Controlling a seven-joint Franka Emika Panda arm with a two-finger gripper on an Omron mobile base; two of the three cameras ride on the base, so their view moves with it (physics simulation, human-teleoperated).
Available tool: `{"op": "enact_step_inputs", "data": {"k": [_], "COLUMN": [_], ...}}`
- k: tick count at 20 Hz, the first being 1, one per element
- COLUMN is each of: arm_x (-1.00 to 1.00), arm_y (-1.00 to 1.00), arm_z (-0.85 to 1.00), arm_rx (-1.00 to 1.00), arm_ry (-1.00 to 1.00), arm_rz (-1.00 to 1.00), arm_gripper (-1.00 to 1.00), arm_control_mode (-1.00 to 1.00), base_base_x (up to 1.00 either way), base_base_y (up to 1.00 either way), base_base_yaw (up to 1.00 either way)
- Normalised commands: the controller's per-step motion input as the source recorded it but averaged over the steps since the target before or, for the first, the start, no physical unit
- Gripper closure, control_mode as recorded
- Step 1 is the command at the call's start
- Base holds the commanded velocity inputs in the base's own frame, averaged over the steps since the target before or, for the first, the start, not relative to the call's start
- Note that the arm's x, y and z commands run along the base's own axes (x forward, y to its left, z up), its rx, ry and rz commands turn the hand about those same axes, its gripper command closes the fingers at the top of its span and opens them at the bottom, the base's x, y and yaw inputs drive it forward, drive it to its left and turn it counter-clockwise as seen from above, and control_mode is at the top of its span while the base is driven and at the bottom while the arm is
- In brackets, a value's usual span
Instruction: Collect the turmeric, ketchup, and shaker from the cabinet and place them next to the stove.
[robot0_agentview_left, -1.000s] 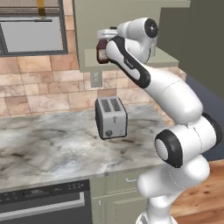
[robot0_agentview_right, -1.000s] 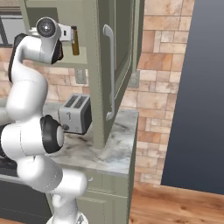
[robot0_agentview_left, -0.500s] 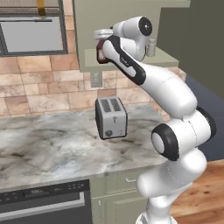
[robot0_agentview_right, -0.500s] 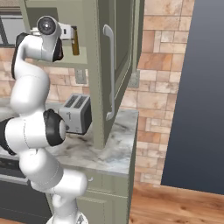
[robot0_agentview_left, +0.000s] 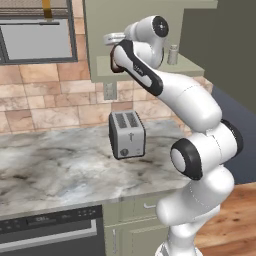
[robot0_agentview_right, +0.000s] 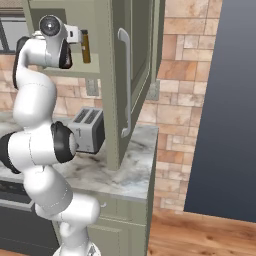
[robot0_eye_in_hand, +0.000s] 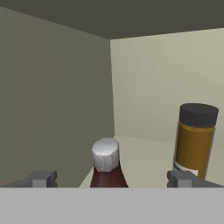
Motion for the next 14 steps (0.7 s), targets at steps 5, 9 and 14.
{"op": "enact_step_inputs", "data": {"k": [5,9,14], "arm_x": [0.0,0.03,0.11], "arm_y": [0.0,0.0,0.0], "arm_z": [0.0,0.0,0.0], "arm_rx": [0.0,0.0,0.0], "arm_ry": [0.0,0.0,0.0], "arm_rz": [0.01,0.01,0.01], "arm_gripper": [-1.0,-1.0,-1.0], "arm_control_mode": [-1.0,-1.0,-1.0], "base_base_x": [0.0,0.0,0.0], "base_base_y": [0.0,0.0,0.0], "base_base_yaw": [0.0,0.0,0.0]}}
